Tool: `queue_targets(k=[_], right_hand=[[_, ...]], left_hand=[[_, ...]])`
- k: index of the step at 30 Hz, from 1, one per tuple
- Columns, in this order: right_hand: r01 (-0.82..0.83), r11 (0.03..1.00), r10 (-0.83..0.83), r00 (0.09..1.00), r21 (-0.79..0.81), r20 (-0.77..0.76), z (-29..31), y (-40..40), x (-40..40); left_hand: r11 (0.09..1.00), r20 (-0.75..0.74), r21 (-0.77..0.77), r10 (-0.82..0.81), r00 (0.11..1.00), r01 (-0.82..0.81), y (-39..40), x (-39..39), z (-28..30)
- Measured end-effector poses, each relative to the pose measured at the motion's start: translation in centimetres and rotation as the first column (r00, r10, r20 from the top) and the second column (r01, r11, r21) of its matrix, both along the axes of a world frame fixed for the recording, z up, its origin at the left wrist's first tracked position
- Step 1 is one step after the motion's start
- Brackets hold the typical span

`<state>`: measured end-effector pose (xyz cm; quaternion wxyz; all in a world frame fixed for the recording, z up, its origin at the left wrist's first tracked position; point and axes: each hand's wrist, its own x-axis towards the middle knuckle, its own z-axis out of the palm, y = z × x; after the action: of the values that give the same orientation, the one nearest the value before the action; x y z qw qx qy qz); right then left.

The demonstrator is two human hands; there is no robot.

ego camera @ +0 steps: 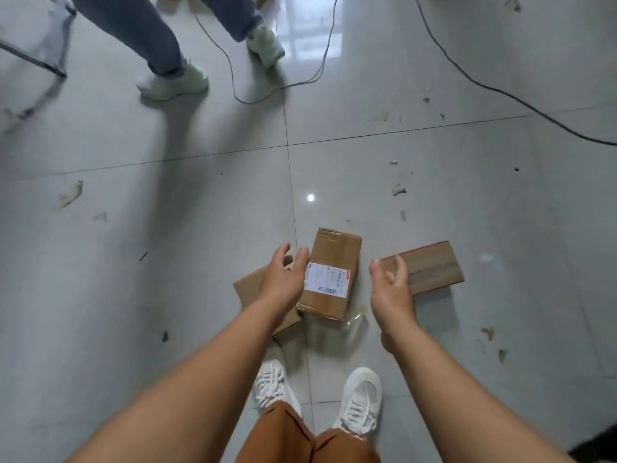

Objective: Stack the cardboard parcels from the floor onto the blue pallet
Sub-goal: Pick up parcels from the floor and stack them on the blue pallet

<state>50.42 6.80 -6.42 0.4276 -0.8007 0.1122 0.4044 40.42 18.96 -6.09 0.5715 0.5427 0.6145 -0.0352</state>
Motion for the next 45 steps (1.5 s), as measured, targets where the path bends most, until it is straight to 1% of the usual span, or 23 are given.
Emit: queue_targets(k=[3,7,10,13,16,18,20,23,27,31,36,39,43,45], right_hand=[[-0.013,0.999,0.013,1.000,-0.030,-0.020,-7.0,0.4,-0.1],[-0.033,0.996,0.029,0.998,-0.086,-0.049,-15.5,1.0,-0.4],[-0.041,0.991,0.031,0.997,-0.126,-0.076,-20.8,1.3,-0.7],[-0.056,0.985,0.042,0.995,-0.161,-0.090,-25.2,1.4,-0.9],[-0.074,0.979,0.056,0.993,-0.188,-0.101,-28.6,1.2,-0.7],[-0.079,0.978,0.058,0.992,-0.192,-0.116,-30.2,1.2,-0.8],[-0.084,0.982,0.062,0.989,-0.168,-0.133,-31.3,1.4,-1.1],[-0.050,0.988,0.028,0.988,-0.144,-0.151,-31.8,1.8,-1.6],[-0.050,0.993,0.037,0.992,-0.107,-0.123,-28.8,2.0,-1.3],[-0.057,0.996,0.053,0.997,-0.071,-0.047,-21.8,2.4,-0.5],[-0.033,0.999,0.034,0.999,-0.040,0.010,-11.2,2.4,0.1],[-0.031,0.998,0.033,0.999,-0.048,0.032,-4.9,1.6,0.1],[0.005,0.999,-0.003,0.999,-0.032,0.040,3.6,0.2,-0.1],[0.039,0.999,-0.039,0.998,-0.012,0.059,7.7,-0.5,-0.3]], left_hand=[[0.997,-0.016,-0.053,-0.051,0.999,0.050,0.7,0.1,-6.9],[0.990,-0.039,-0.084,-0.112,0.993,0.109,1.4,0.5,-15.3],[0.984,-0.040,-0.115,-0.140,0.989,0.135,1.5,1.0,-20.8],[0.980,-0.073,-0.116,-0.170,0.983,0.161,1.5,1.2,-25.3],[0.980,-0.119,-0.119,-0.173,0.978,0.159,1.4,1.1,-28.7],[0.977,-0.116,-0.143,-0.174,0.978,0.157,1.3,1.1,-30.1],[0.973,-0.090,-0.156,-0.182,0.979,0.167,0.8,1.0,-30.7],[0.975,-0.063,-0.132,-0.189,0.980,0.180,0.2,1.2,-30.6],[0.982,-0.050,-0.090,-0.170,0.984,0.165,0.6,1.6,-28.3],[0.986,-0.002,-0.072,-0.153,0.988,0.153,0.8,2.2,-23.1],[0.991,0.008,-0.067,-0.114,0.993,0.114,0.3,3.0,-13.3],[0.992,0.014,-0.026,-0.121,0.993,0.122,-0.4,3.4,-5.8],[0.990,0.070,-0.024,-0.138,0.988,0.140,-1.7,3.1,3.5],[0.987,0.102,-0.014,-0.157,0.982,0.159,-2.5,2.8,7.3]])
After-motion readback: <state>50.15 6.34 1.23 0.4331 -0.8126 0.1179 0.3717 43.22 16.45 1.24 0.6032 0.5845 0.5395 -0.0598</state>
